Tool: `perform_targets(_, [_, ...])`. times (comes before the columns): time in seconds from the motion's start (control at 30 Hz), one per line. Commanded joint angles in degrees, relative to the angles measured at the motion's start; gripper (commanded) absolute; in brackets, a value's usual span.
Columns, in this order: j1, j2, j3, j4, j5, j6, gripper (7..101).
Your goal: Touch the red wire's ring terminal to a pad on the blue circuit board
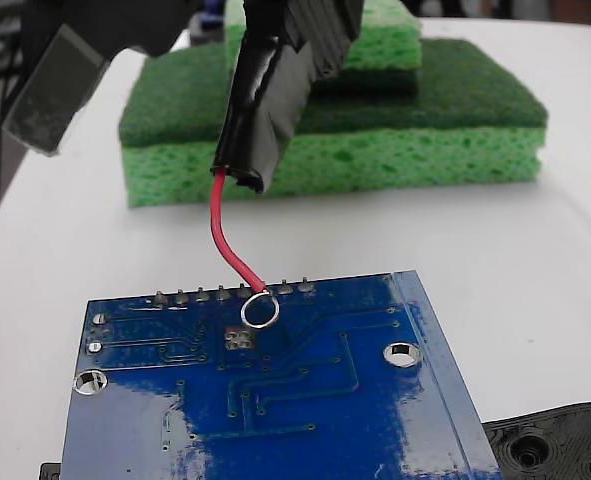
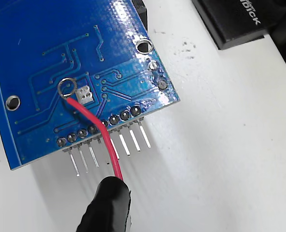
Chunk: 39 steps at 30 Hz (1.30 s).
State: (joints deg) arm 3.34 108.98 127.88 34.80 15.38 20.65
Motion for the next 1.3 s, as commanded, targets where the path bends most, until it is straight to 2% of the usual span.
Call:
perform_targets(0.03, [0.26, 0.18, 0.00, -0.35, -0.44, -0.09, 100.3])
perform_targets(1.3, [1.67, 0.09, 1.05, -1.76, -1.93, -0.62, 100.3])
